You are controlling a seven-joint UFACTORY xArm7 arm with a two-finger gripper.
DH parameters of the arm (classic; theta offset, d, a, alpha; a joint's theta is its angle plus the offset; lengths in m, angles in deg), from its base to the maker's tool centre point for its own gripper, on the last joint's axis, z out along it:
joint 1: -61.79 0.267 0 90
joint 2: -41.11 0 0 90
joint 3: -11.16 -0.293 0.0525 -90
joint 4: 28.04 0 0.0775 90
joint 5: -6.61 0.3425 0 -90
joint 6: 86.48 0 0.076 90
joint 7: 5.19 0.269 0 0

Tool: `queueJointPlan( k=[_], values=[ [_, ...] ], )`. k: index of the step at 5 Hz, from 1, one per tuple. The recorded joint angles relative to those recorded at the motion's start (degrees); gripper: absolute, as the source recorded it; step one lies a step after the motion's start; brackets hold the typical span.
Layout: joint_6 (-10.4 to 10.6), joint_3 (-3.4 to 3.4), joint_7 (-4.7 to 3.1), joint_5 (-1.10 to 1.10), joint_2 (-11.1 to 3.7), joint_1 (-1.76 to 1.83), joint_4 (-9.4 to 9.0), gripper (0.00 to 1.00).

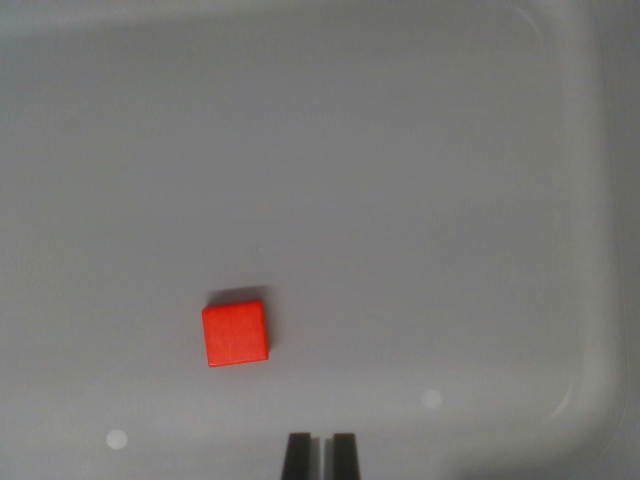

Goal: Reach red block

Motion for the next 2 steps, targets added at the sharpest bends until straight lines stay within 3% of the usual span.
queueJointPlan(
  k=[2],
  values=[
    [0.7, -0.03, 0.08, -0.01, -0.15, 0.05, -0.52, 0.00]
  ],
)
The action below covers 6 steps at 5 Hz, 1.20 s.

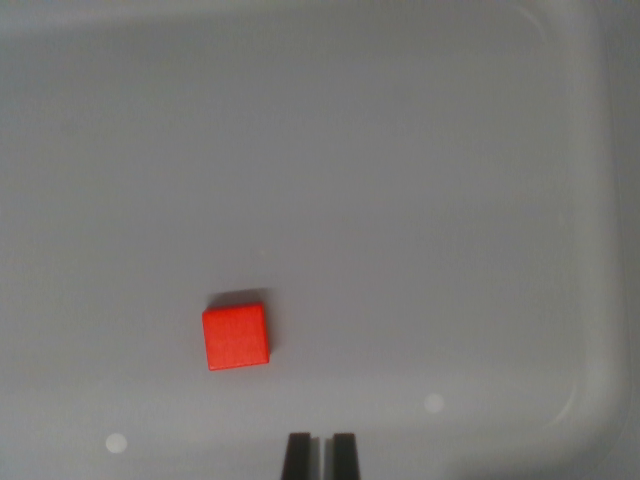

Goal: Reach red block

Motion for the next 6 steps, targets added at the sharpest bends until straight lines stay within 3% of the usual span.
queueJointPlan(
  k=[5, 6],
  values=[
    [2.2, -0.11, 0.28, -0.04, -0.51, 0.17, -1.73, 0.00],
    [3.8, -0.19, 0.47, -0.07, -0.87, 0.29, -2.93, 0.00]
  ],
)
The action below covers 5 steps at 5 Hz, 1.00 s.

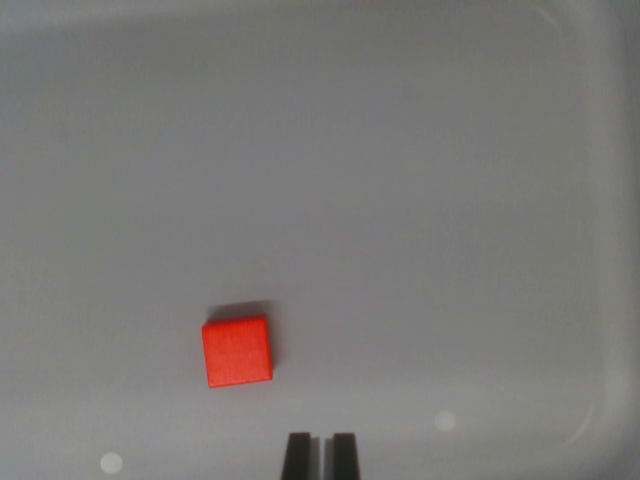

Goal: Reach red block

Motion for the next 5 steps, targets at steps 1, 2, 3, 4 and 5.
queueJointPlan(
  k=[1, 2, 3, 4, 5],
  values=[
    [0.0, 0.00, 0.00, 0.00, 0.00, 0.00, 0.00, 0.00],
    [1.8, -0.09, 0.22, -0.03, -0.41, 0.14, -1.39, 0.00],
    [1.8, -0.09, 0.22, -0.03, -0.41, 0.14, -1.39, 0.00],
    [3.8, -0.19, 0.47, -0.07, -0.87, 0.29, -2.94, 0.00],
    [3.8, -0.19, 0.47, -0.07, -0.87, 0.29, -2.94, 0.00]
  ],
)
